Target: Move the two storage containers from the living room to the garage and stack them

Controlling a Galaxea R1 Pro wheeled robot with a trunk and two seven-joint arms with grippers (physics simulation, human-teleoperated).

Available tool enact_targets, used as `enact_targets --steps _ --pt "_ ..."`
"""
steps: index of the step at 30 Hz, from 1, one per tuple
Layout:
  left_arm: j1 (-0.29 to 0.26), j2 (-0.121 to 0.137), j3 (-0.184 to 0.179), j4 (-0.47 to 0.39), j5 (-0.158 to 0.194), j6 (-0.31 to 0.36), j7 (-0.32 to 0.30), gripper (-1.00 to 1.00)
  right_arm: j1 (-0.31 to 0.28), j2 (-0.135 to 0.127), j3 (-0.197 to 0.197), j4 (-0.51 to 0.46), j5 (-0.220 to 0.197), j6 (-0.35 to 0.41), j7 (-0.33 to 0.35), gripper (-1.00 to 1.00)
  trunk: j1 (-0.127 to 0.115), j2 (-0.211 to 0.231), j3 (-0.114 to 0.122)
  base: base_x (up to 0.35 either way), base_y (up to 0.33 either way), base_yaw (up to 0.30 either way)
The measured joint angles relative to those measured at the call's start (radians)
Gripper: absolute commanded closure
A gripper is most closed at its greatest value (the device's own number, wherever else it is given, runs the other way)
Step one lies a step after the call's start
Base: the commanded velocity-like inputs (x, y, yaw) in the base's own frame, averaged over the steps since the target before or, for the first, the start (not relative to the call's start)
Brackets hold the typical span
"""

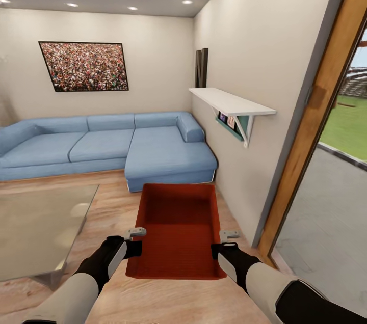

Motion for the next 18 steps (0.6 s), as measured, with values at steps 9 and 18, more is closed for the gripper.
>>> enact_targets --steps 9,18 --pt "0.0 0.0 0.0 0.0 0.0 0.0 0.0 1.0 0.0 0.0 0.0 0.0 -0.001 0.0 0.0 1.0 0.0 0.0 0.0 0.0 0.0 0.298" --pt "0.0 0.0 0.0 0.0 -0.001 0.0 -0.001 1.0 0.0 0.0 0.001 0.0 -0.002 -0.001 0.0 1.0 0.0 0.0 0.0 0.0 0.0 0.3"
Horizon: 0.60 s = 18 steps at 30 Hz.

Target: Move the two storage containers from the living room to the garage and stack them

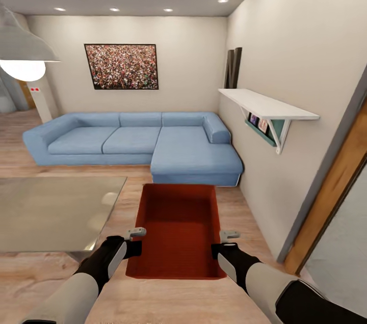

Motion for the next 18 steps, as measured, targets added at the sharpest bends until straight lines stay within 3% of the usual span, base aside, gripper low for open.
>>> enact_targets --steps 18 --pt "0.0 0.0 0.0 0.0 -0.001 0.0 -0.001 1.0 0.0 0.0 0.0 0.0 0.0 0.0 0.0 1.0 0.0 0.0 0.0 0.0 0.0 0.3"
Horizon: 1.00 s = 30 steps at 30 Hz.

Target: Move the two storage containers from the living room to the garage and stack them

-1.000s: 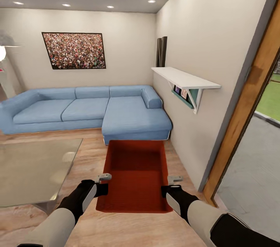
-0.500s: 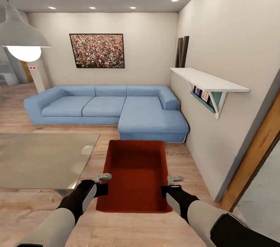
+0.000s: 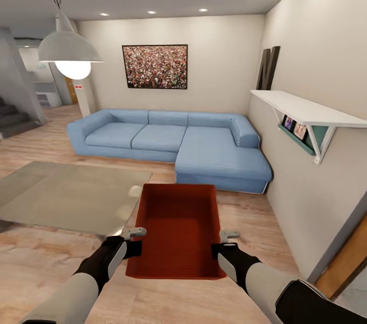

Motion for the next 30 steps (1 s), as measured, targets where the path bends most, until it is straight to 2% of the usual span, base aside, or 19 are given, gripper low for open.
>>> enact_targets --steps 30 --pt "0.0 0.0 0.0 0.001 0.0 -0.001 0.0 1.0 0.0 0.0 -0.001 -0.001 0.001 0.0 -0.001 1.0 0.0 0.0 0.0 0.0 0.0 0.3"
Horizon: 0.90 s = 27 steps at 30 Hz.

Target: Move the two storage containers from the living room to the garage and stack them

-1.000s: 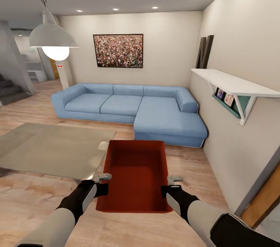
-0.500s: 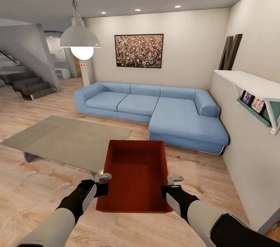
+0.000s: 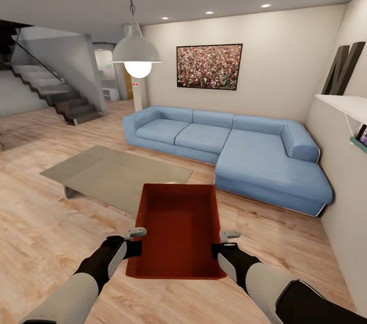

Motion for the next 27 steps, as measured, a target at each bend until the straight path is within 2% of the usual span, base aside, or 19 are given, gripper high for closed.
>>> enact_targets --steps 27 --pt "0.0 0.0 0.0 0.0 0.0 0.001 0.0 1.0 0.0 0.0 0.0 0.002 -0.001 0.0 0.001 1.0 0.0 0.0 0.0 0.0 0.0 0.3"
